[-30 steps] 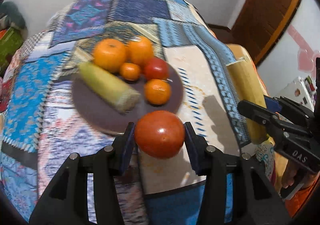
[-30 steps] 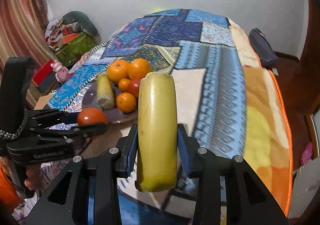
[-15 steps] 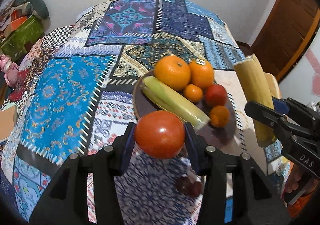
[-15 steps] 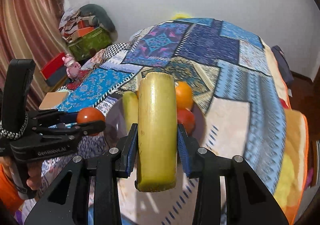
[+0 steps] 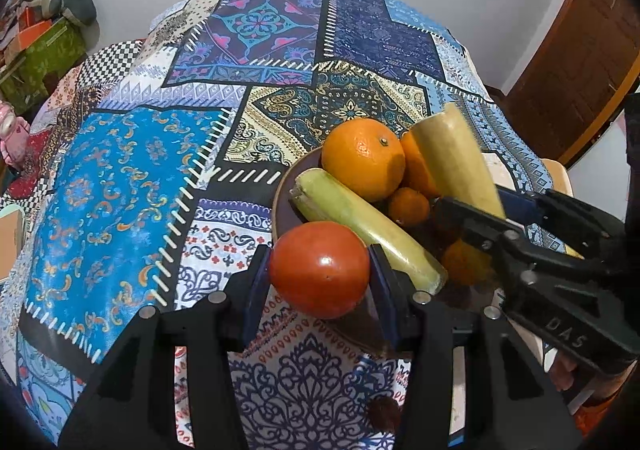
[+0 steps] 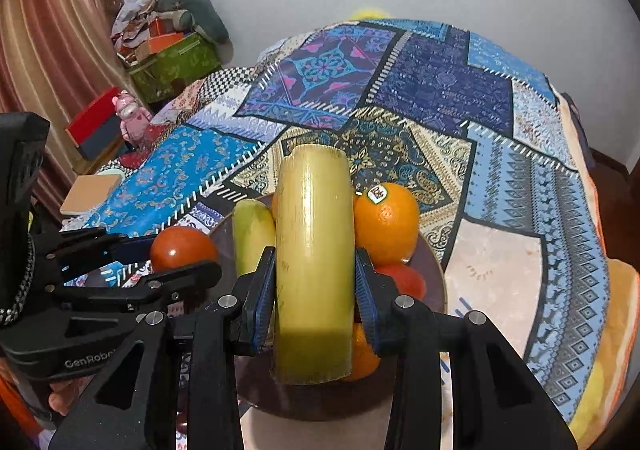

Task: Organize fruits
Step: 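Place the tomato on the plate with the left gripper while the right lays the corn cob there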

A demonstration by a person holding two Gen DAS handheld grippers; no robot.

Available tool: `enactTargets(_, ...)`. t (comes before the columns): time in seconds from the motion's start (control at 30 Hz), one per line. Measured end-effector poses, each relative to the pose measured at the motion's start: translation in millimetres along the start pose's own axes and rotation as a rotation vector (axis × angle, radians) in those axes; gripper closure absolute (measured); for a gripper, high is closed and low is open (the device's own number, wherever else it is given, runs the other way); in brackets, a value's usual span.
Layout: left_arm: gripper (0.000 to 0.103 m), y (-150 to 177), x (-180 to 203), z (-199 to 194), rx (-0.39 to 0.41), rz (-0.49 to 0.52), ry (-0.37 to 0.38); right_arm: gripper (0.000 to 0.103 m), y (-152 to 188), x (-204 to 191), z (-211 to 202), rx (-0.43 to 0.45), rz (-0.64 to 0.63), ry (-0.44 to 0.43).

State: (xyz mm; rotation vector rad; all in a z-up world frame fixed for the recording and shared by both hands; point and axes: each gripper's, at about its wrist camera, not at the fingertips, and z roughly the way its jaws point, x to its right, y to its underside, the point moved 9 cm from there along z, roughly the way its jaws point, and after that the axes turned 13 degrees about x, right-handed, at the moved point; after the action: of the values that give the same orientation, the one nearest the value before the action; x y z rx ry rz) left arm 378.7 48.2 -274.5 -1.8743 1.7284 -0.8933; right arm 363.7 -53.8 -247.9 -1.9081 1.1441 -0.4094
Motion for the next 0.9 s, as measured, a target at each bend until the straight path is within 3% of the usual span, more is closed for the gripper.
enactTargets(0.57,0.053,4.8,3.1,2.8,0.004,0.009,-0.005,0.068,13.3,1.5,8.3,-0.035,0.008,-0.003)
enactTargets(0.9,0.049,-5.5,3.7,-24.7,0.061,0.018,-0.032,0.067,0.6,-4.9,-16.4,0.021,-0.024,-0.001)
